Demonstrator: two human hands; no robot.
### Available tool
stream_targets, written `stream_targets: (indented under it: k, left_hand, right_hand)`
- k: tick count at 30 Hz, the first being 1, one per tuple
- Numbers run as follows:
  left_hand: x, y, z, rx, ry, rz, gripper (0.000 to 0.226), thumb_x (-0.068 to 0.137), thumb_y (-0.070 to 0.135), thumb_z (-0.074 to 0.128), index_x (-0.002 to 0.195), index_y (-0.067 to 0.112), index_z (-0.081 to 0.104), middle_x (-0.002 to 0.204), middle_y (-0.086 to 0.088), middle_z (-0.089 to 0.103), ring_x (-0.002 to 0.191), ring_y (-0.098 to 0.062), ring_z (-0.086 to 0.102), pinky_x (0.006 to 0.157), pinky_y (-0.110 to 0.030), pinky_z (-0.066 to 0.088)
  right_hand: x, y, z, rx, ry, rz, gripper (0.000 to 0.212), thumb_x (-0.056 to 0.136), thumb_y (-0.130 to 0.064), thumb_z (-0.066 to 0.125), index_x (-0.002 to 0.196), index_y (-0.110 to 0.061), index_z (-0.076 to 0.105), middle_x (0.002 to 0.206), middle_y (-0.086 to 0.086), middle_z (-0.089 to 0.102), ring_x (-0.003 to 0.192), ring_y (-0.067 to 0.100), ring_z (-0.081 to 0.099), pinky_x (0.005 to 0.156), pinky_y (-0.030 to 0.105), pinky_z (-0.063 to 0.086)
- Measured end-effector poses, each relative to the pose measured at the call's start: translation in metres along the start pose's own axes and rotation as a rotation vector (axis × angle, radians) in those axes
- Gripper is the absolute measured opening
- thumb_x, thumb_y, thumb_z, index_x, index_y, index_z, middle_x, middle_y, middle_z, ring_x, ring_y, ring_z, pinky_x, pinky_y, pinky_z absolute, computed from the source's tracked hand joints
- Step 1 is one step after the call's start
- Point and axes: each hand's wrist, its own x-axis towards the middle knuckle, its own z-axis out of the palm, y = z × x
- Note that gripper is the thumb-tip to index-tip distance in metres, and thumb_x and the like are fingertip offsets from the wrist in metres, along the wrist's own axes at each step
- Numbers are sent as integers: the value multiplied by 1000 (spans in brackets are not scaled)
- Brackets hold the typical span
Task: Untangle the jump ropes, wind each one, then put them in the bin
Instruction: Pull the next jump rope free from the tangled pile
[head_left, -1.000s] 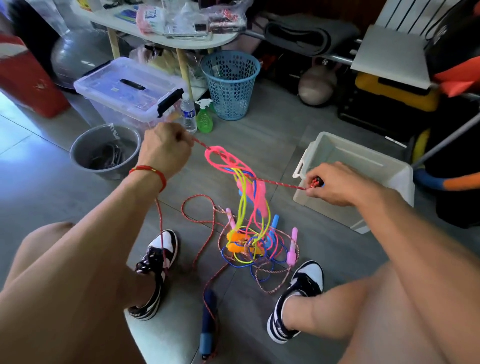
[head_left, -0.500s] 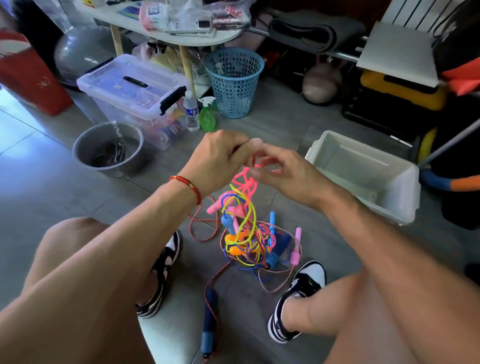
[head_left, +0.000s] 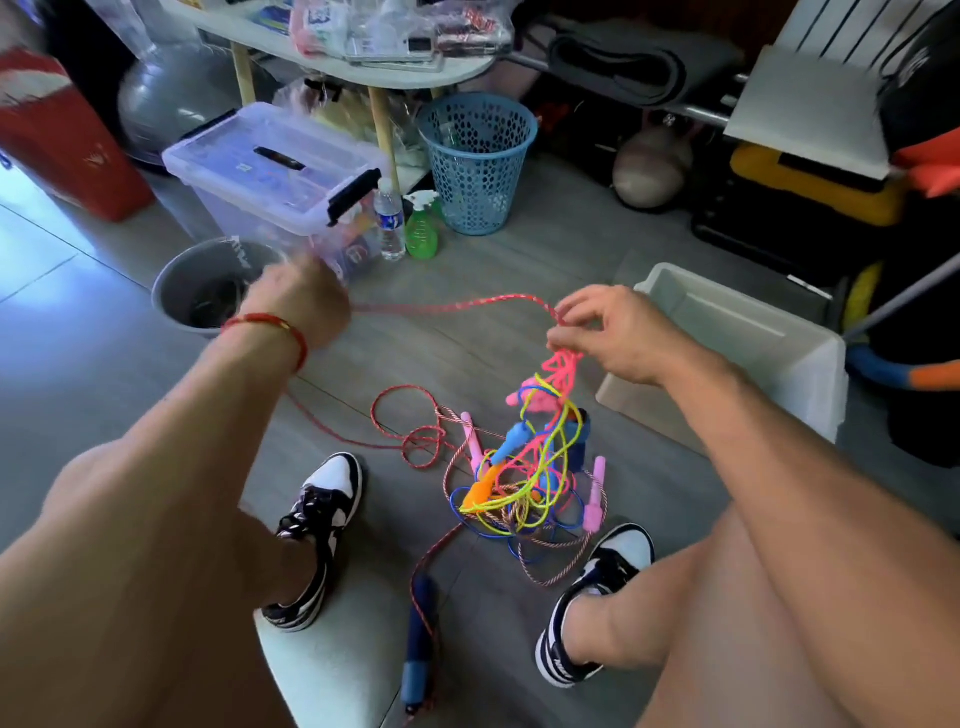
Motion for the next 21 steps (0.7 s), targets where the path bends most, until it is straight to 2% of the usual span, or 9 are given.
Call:
stream_targets:
  k: [1, 3, 5, 8, 9, 11, 15, 18, 21]
  left_hand:
    - [-6, 4, 5, 67, -69, 54, 34, 95, 19, 56, 124, 4, 63, 126, -27, 62, 114, -42, 61, 96, -41, 50]
    - [-28, 25, 18, -102, -104, 339, 50, 94, 18, 63, 143, 13, 53, 142, -17, 56, 130, -33, 54, 107, -33, 41]
    - [-51, 55, 27, -362, -189, 633, 61, 94, 37, 68, 148, 19, 46, 142, -2, 58, 130, -16, 55, 107, -21, 37]
    - [-57, 68, 43, -373, -202, 806, 34, 99, 41, 61, 125, 19, 63, 92, 6, 73, 84, -6, 67, 86, -28, 52]
    - [-55, 66, 43, -317, -136, 838, 24, 101, 36, 58, 111, 16, 69, 77, 6, 69, 72, -11, 65, 77, -34, 53]
    - [-55, 60, 38, -255, 31, 900, 32, 103, 37, 50, 93, 15, 71, 65, 2, 62, 64, -24, 62, 64, -37, 50]
    - [-55, 52, 19, -482, 303, 773, 33, 102, 29, 50, 80, 13, 69, 58, 9, 52, 57, -15, 51, 61, -34, 46]
    - [-48, 41, 10, -626, 395, 477, 33, 101, 27, 53, 78, 13, 71, 59, -4, 63, 56, -20, 55, 67, -36, 49]
    - [-35, 32, 16, -601, 381, 295, 28, 97, 27, 51, 84, 15, 72, 73, -11, 71, 72, -31, 66, 74, -38, 52]
  right_hand:
    - [-2, -4, -2, 59, 27, -49, 16, 85, -32, 79, 73, -22, 79, 95, -12, 68, 88, 6, 64, 86, 32, 50]
    - [-6, -20, 0, 149, 37, -105, 14, 79, -32, 85, 70, -23, 79, 94, -14, 67, 80, 1, 63, 80, 28, 51]
    - [-10, -32, 6, 165, 27, -156, 16, 73, -34, 88, 67, -26, 76, 88, -11, 66, 74, 0, 62, 74, 24, 48]
    - [-14, -39, 16, 75, 64, -230, 24, 73, -36, 88, 70, -16, 76, 85, -4, 69, 77, 8, 65, 76, 30, 50]
    - [-15, -39, 17, 57, 64, -238, 25, 75, -37, 86, 71, -15, 76, 86, -2, 69, 80, 12, 65, 77, 33, 50]
    - [-14, -37, 19, -14, 61, -261, 26, 79, -43, 75, 65, -23, 65, 85, -1, 66, 83, 18, 63, 77, 36, 49]
    - [-8, -16, 21, -263, -45, -109, 35, 83, -35, 65, 60, -24, 40, 73, -5, 51, 76, 25, 53, 74, 44, 51]
    - [-3, -7, 17, -287, -68, -9, 34, 87, -36, 67, 65, -23, 43, 72, -5, 49, 75, 25, 53, 73, 42, 51]
    - [-3, -14, 13, -266, -18, -72, 30, 85, -41, 73, 68, -26, 54, 79, -7, 51, 78, 18, 52, 73, 37, 47]
